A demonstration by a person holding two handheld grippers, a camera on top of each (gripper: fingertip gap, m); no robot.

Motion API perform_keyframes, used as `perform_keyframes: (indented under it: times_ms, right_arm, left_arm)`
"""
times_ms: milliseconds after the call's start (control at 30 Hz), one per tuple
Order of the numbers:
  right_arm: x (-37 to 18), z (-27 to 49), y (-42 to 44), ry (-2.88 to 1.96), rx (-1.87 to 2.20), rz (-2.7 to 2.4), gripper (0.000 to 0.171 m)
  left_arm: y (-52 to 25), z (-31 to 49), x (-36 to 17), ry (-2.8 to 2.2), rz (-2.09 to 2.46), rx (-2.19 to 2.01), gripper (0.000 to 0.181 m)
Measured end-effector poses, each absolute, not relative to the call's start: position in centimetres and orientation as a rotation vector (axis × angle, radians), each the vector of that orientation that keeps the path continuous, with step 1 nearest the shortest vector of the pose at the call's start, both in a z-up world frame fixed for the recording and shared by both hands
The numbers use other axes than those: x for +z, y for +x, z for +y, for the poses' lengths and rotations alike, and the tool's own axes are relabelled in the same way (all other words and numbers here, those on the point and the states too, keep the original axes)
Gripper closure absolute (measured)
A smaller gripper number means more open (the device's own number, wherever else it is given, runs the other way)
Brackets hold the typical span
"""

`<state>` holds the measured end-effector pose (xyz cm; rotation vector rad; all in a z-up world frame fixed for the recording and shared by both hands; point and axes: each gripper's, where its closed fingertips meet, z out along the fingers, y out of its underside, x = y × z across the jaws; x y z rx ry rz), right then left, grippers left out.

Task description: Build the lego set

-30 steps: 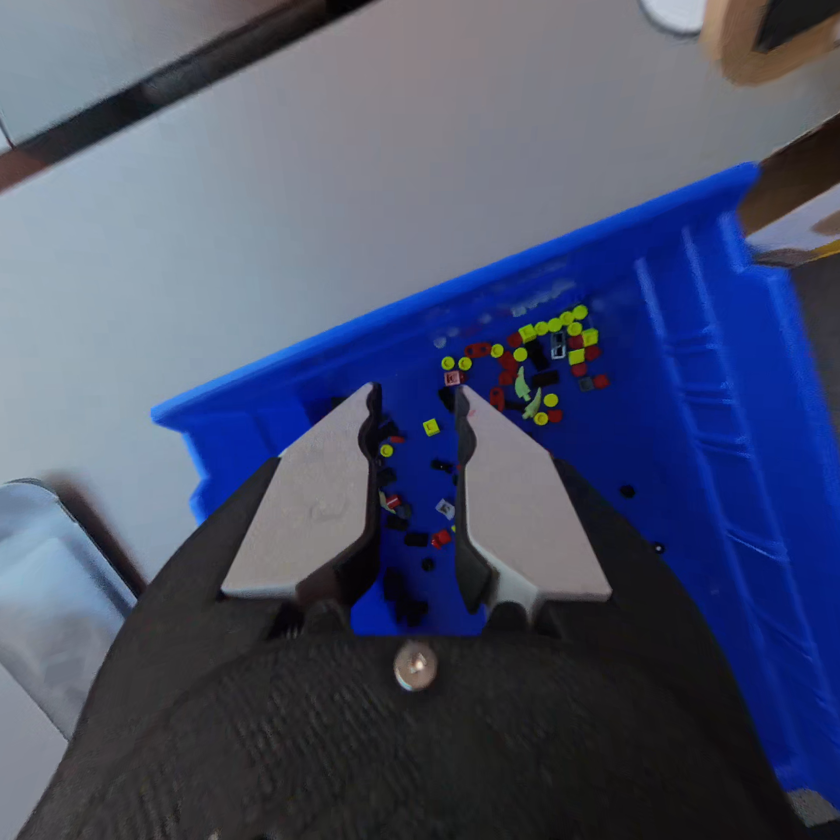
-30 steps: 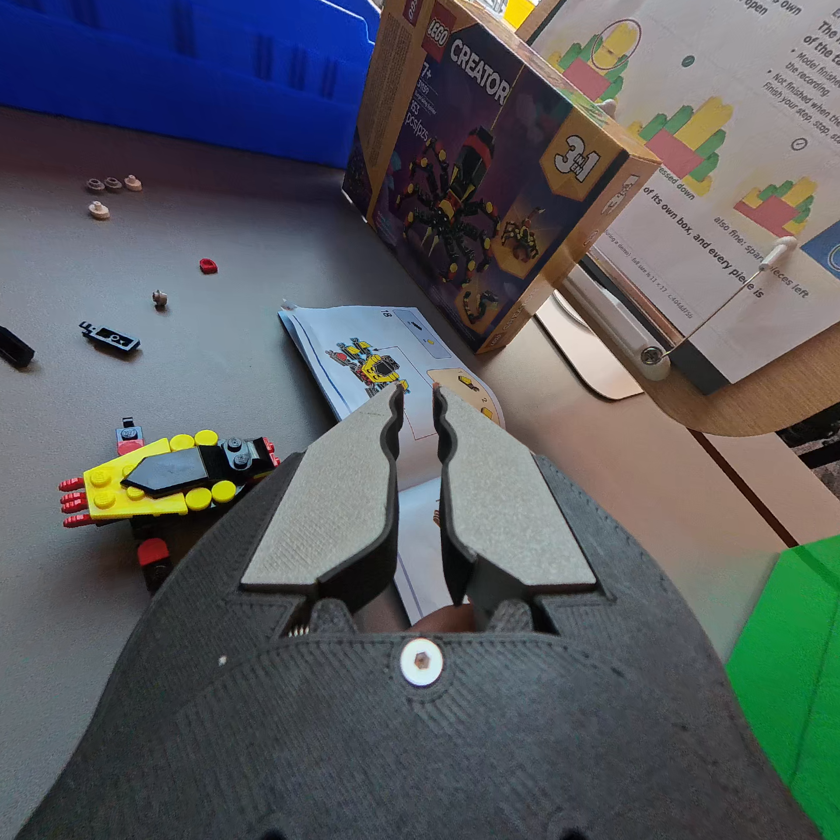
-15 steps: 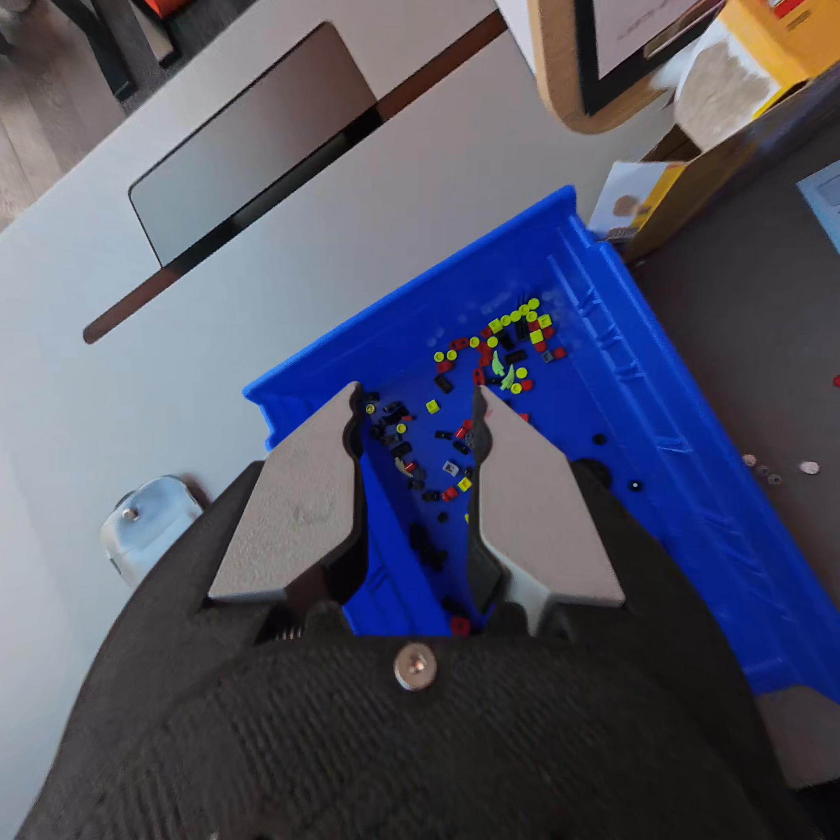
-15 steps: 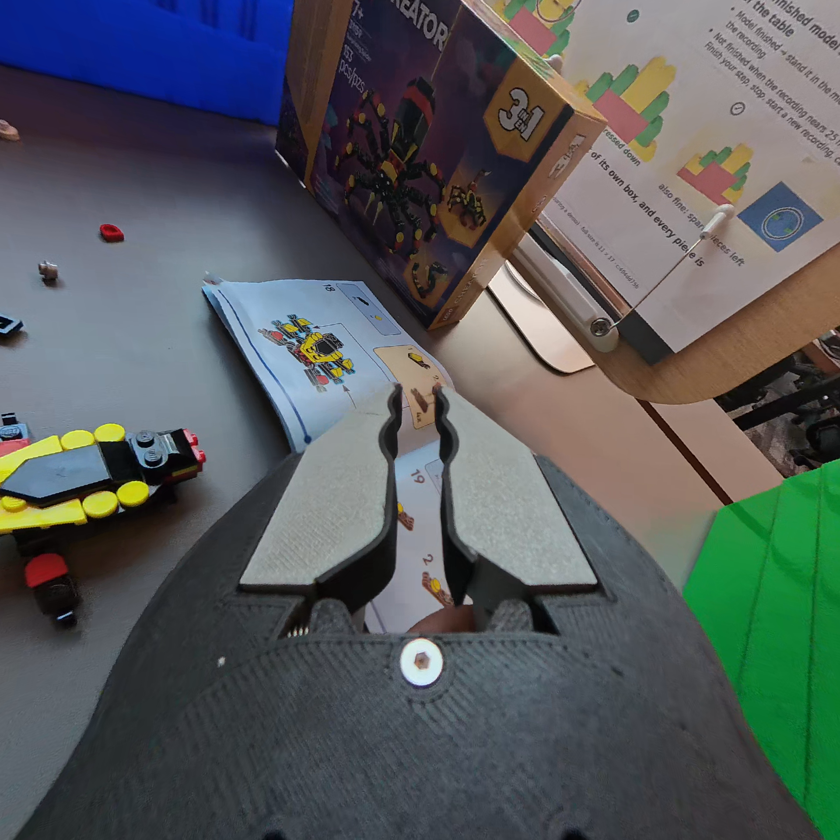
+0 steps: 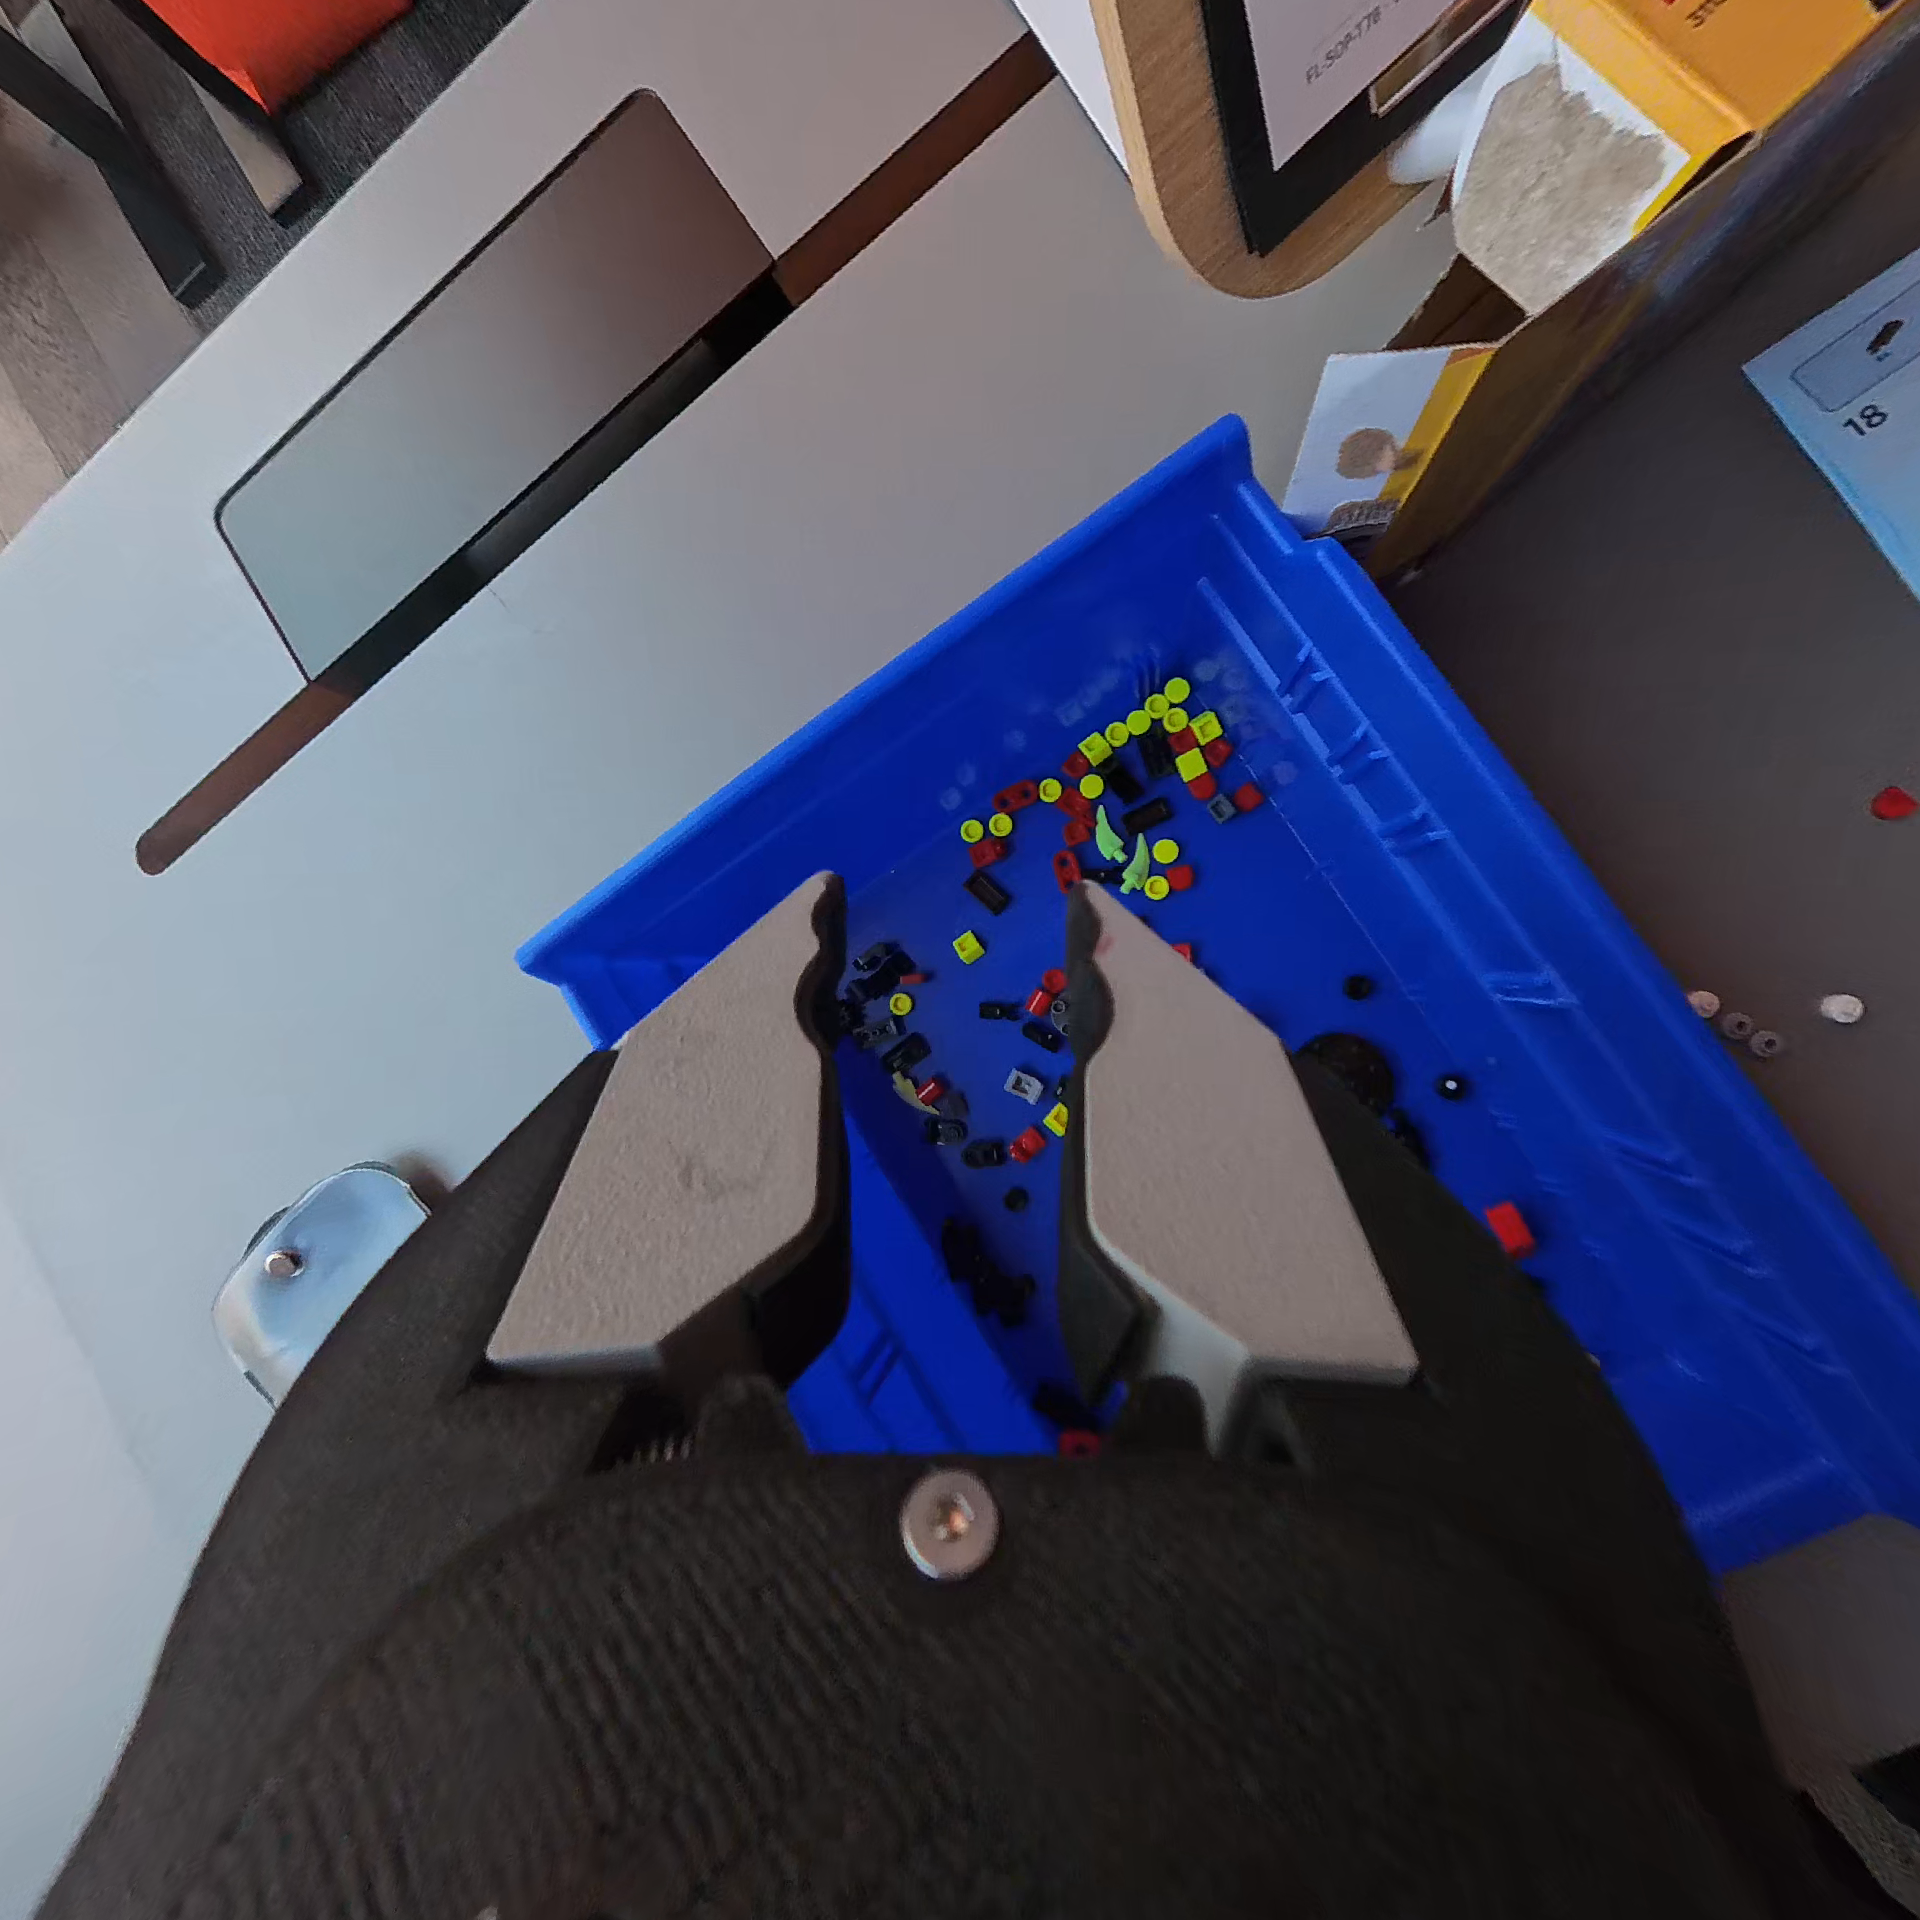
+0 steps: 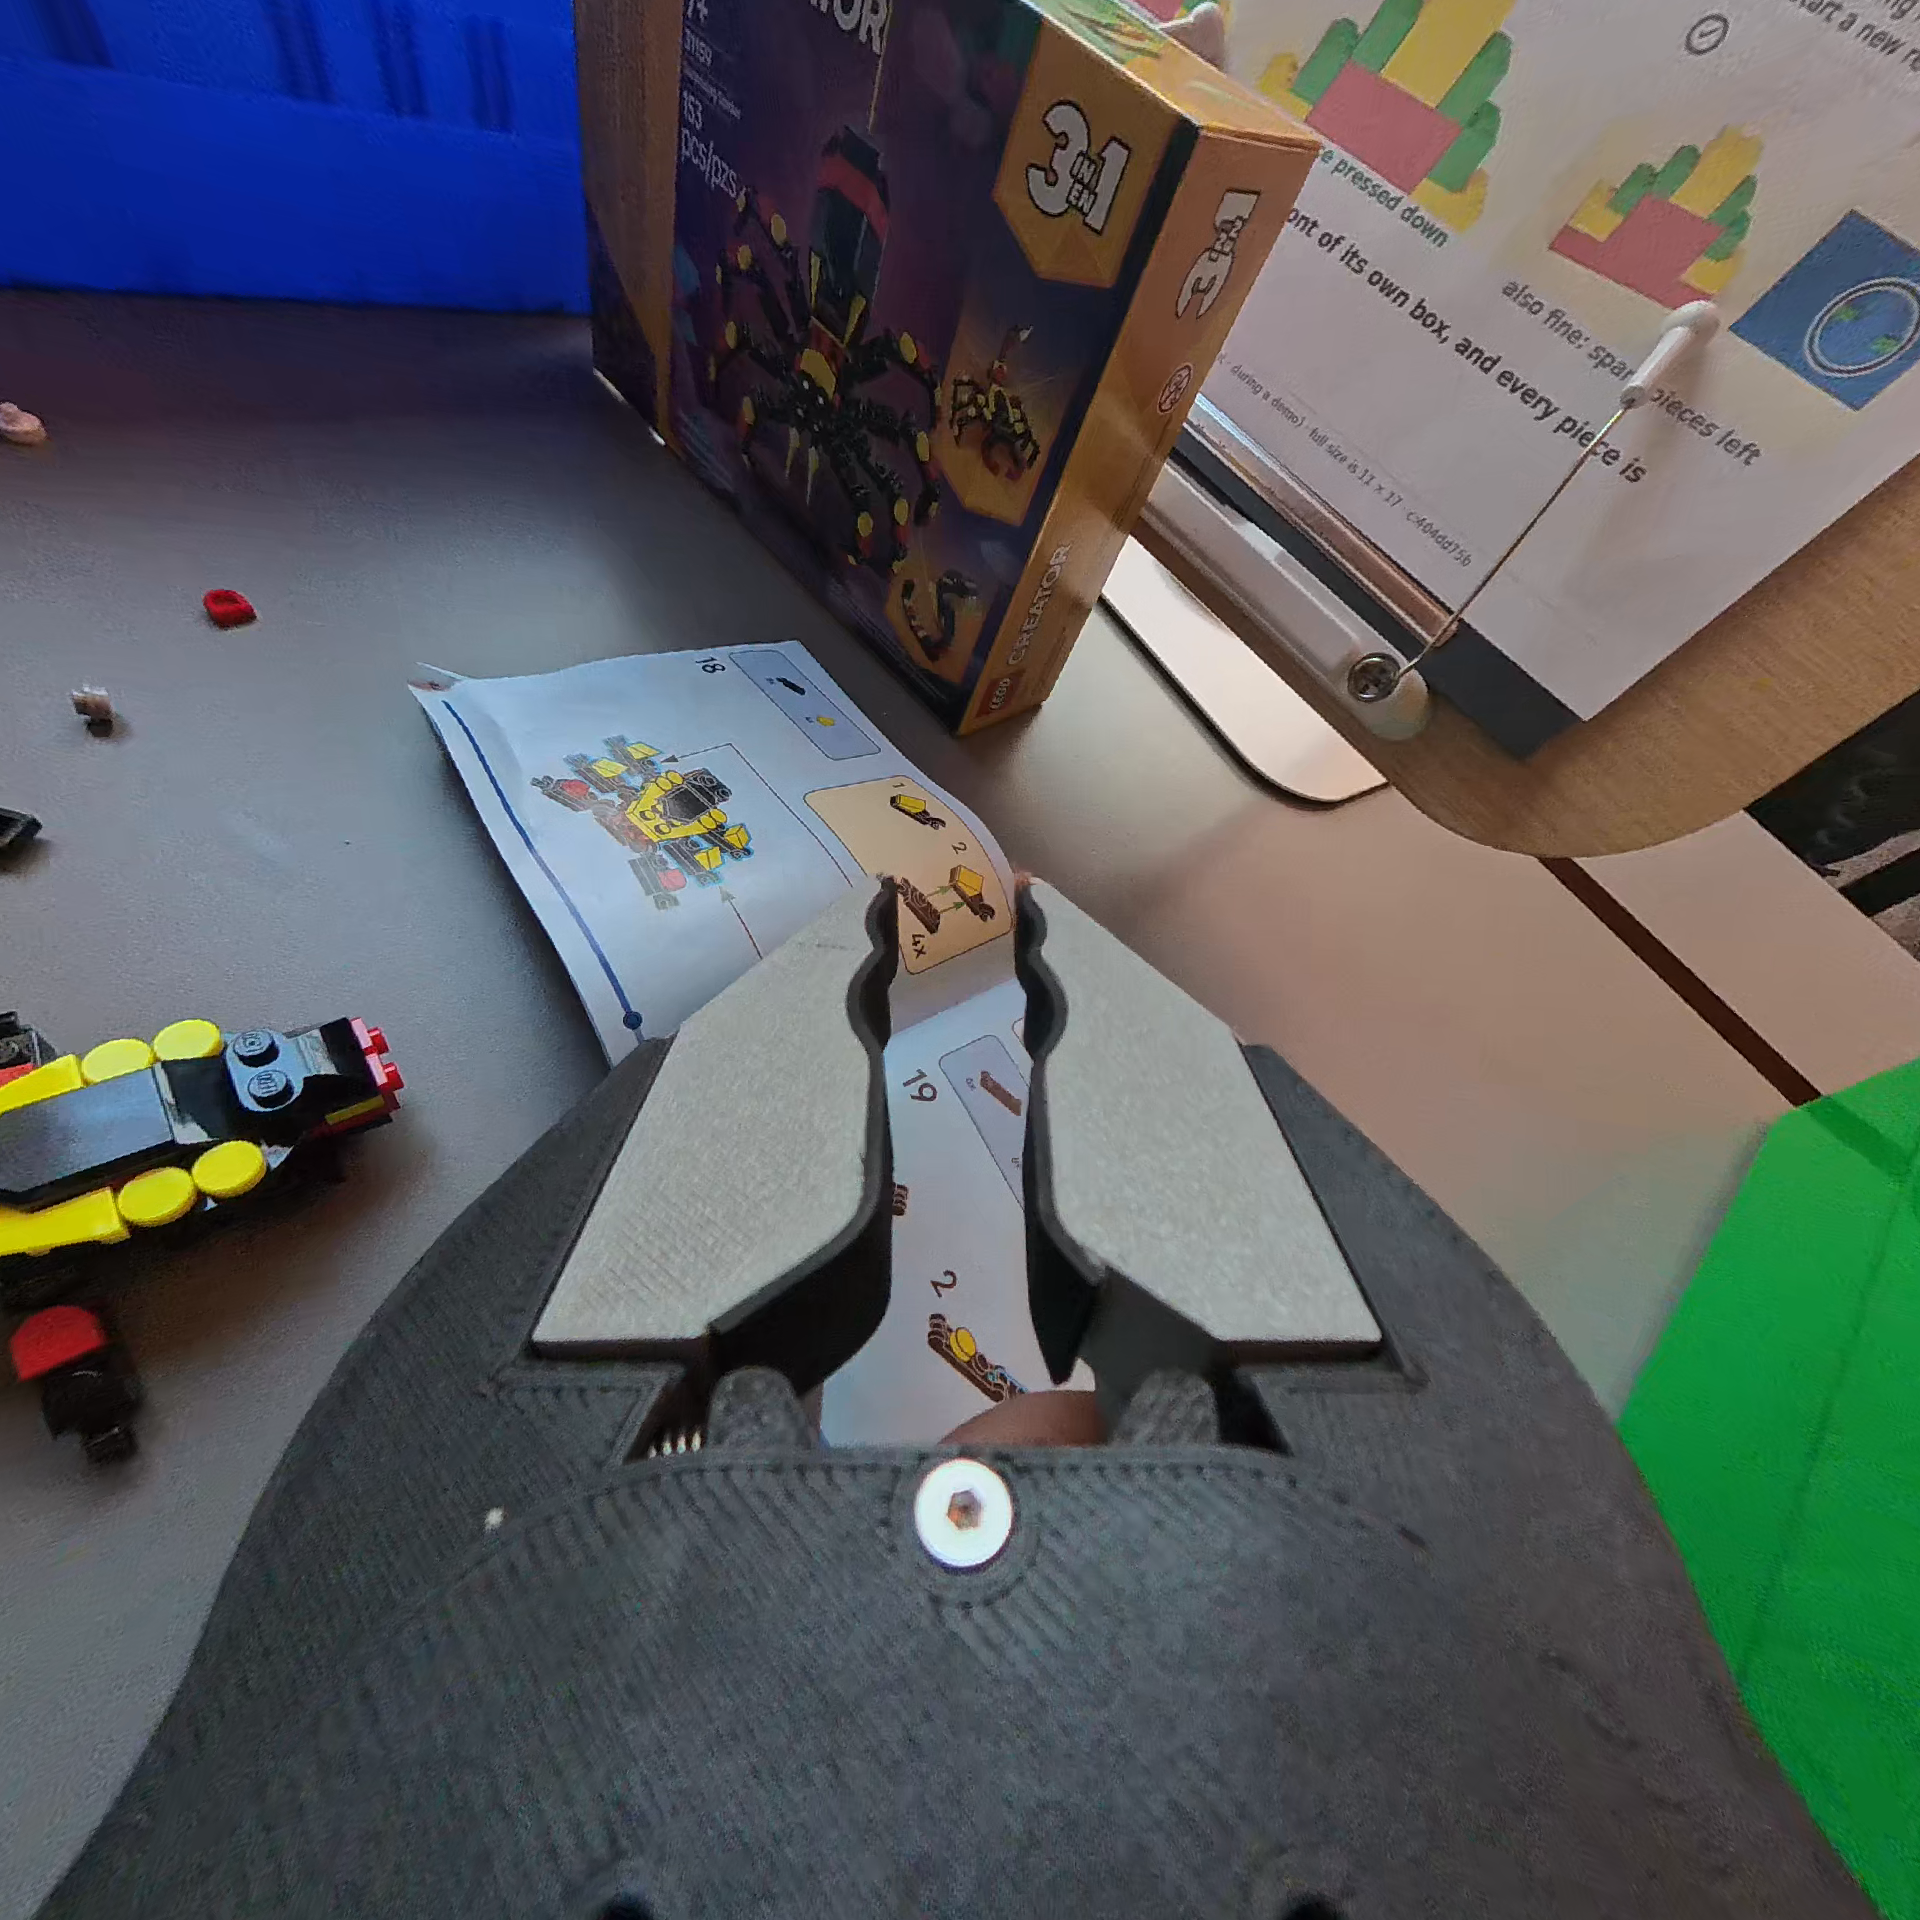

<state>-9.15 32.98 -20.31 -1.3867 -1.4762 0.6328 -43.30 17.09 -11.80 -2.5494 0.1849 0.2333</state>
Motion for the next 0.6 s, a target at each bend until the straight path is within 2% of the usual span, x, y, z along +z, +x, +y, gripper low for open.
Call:
perform_keyframes:
  times_ms: [33,600]
  right_arm:
    - [-20.22,32.98,-9.13,-1.385,0.638,-1.471,0.152]
    - [-19.82,33.21,-8.97,-1.389,0.663,-1.437,0.151]
  left_arm:
    - [-43.15,17.14,-11.6,-2.54,0.188,0.232,0.141]
    - [-42.59,17.36,-11.07,-2.518,0.236,0.274,0.146]
